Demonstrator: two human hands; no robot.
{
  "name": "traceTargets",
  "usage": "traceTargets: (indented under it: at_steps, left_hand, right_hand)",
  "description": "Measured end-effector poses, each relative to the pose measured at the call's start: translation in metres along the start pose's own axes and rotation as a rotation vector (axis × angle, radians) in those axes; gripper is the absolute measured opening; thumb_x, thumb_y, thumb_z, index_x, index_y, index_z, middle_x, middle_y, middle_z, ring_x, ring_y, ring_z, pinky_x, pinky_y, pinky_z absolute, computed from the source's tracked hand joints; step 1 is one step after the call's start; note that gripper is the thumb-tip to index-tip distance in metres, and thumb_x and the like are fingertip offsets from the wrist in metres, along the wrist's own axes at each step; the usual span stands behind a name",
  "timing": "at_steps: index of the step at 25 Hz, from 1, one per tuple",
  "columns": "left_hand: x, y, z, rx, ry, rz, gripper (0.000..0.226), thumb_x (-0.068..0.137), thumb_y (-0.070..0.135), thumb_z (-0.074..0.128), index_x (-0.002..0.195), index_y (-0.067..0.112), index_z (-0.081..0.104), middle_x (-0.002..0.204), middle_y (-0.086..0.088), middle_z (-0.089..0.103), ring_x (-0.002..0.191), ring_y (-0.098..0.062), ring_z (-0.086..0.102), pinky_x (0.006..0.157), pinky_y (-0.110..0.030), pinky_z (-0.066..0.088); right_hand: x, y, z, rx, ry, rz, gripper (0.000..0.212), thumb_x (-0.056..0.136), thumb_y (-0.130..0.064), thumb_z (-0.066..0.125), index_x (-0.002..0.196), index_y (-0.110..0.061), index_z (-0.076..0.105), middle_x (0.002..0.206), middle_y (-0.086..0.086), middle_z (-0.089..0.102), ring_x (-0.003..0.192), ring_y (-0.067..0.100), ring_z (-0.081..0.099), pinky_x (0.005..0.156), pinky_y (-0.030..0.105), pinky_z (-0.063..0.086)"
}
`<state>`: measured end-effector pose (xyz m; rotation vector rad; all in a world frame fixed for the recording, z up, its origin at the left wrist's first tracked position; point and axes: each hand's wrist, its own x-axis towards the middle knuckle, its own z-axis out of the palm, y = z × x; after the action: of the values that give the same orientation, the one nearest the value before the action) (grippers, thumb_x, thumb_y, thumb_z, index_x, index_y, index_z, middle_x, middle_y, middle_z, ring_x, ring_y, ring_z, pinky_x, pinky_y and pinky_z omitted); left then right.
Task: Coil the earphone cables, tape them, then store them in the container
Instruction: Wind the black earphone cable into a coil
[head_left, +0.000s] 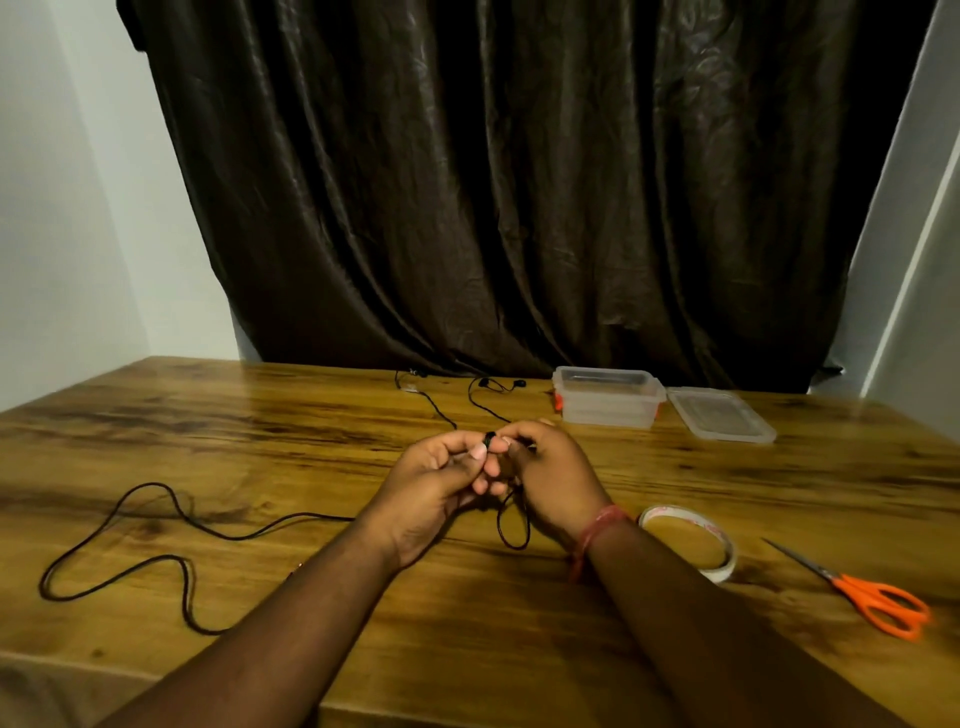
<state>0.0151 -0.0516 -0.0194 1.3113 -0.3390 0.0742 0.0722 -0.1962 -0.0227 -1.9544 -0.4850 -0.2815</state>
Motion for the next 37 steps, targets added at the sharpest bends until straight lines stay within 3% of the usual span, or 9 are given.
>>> traceTargets:
  at_steps: [4, 7, 11, 14, 18, 23, 28, 31, 37]
  left_hand:
    - [0.003, 0.002, -0.003, -0.182, 0.106, 0.071, 0.019, 0.094, 0.002, 0.050, 0.107, -0.002, 0.064, 0.076, -0.007, 0.065, 0.066, -0.013, 0.063, 0.072, -0.028, 0.060]
    - [0.008, 0.003, -0.007, -0.315, 0.225, 0.113, 0.018, 0.096, 0.001, 0.050, 0.107, 0.000, 0.063, 0.084, -0.009, 0.070, 0.075, -0.017, 0.069, 0.077, -0.034, 0.061]
    - [0.013, 0.001, -0.010, -0.225, 0.365, 0.128, 0.016, 0.097, 0.002, 0.052, 0.106, 0.005, 0.065, 0.094, -0.011, 0.076, 0.090, -0.020, 0.073, 0.078, -0.030, 0.060]
    - [0.017, -0.008, -0.011, 0.026, 0.407, 0.124, 0.017, 0.099, 0.007, 0.053, 0.107, 0.011, 0.067, 0.100, -0.007, 0.076, 0.099, -0.021, 0.072, 0.087, -0.042, 0.057]
    - [0.017, -0.015, -0.010, 0.504, 0.368, 0.211, 0.020, 0.099, 0.012, 0.055, 0.103, 0.025, 0.069, 0.098, 0.006, 0.075, 0.094, -0.005, 0.069, 0.085, -0.027, 0.055]
    - [0.014, -0.017, -0.006, 0.572, 0.276, 0.175, 0.018, 0.101, 0.012, 0.051, 0.099, 0.018, 0.068, 0.089, 0.005, 0.071, 0.085, -0.013, 0.065, 0.083, -0.030, 0.051]
    - [0.007, -0.013, -0.003, 0.236, 0.052, 0.011, 0.023, 0.099, 0.008, 0.052, 0.090, 0.014, 0.072, 0.075, -0.003, 0.063, 0.070, -0.017, 0.055, 0.079, -0.044, 0.045]
    - [0.002, -0.005, -0.001, 0.119, -0.010, -0.003, 0.017, 0.097, 0.003, 0.051, 0.097, 0.004, 0.068, 0.074, -0.005, 0.063, 0.066, -0.012, 0.059, 0.074, -0.033, 0.052]
    - [0.002, 0.005, -0.005, -0.258, 0.027, 0.049, 0.023, 0.084, 0.007, 0.057, 0.103, -0.002, 0.065, 0.078, -0.009, 0.067, 0.063, -0.012, 0.062, 0.071, -0.025, 0.058]
  right_hand:
    - [-0.003, 0.003, 0.008, -0.163, -0.182, -0.097, 0.018, 0.095, -0.008, 0.056, 0.097, -0.016, 0.072, 0.101, 0.006, 0.064, 0.097, 0.022, 0.060, 0.090, 0.042, 0.050]
    - [-0.010, -0.003, 0.007, -0.401, -0.304, -0.228, 0.016, 0.097, -0.010, 0.055, 0.104, -0.011, 0.069, 0.107, 0.006, 0.060, 0.101, 0.021, 0.056, 0.090, 0.032, 0.046]
    - [-0.014, -0.011, 0.007, -0.505, -0.338, -0.396, 0.011, 0.097, -0.012, 0.054, 0.101, -0.012, 0.064, 0.106, 0.002, 0.057, 0.099, 0.018, 0.054, 0.088, 0.033, 0.046]
    - [-0.013, -0.017, 0.005, -0.283, -0.236, -0.355, 0.015, 0.099, -0.014, 0.052, 0.098, -0.012, 0.067, 0.099, -0.003, 0.055, 0.085, 0.009, 0.056, 0.074, 0.021, 0.050]
    - [-0.010, -0.020, 0.006, 0.114, -0.134, -0.081, 0.016, 0.099, -0.008, 0.052, 0.096, -0.010, 0.067, 0.094, 0.003, 0.065, 0.077, 0.007, 0.063, 0.075, 0.024, 0.052]
    - [-0.004, -0.028, -0.005, 0.623, -0.066, 0.161, 0.019, 0.102, -0.008, 0.044, 0.093, -0.010, 0.060, 0.065, 0.006, 0.054, 0.051, 0.013, 0.053, 0.052, 0.029, 0.043]
    - [0.002, -0.020, -0.017, 0.430, 0.111, 0.132, 0.020, 0.102, -0.018, 0.049, 0.090, -0.015, 0.065, 0.053, -0.012, 0.050, 0.047, 0.011, 0.038, 0.044, 0.024, 0.030]
    - [0.007, -0.011, -0.021, 0.226, 0.207, 0.060, 0.020, 0.101, -0.023, 0.051, 0.088, -0.020, 0.067, 0.084, -0.012, 0.066, 0.080, 0.006, 0.058, 0.072, 0.027, 0.044]
    - [-0.001, 0.003, -0.009, -0.352, -0.084, -0.104, 0.027, 0.104, -0.034, 0.037, 0.093, -0.026, 0.060, 0.094, -0.001, 0.058, 0.087, 0.018, 0.055, 0.076, 0.035, 0.043]
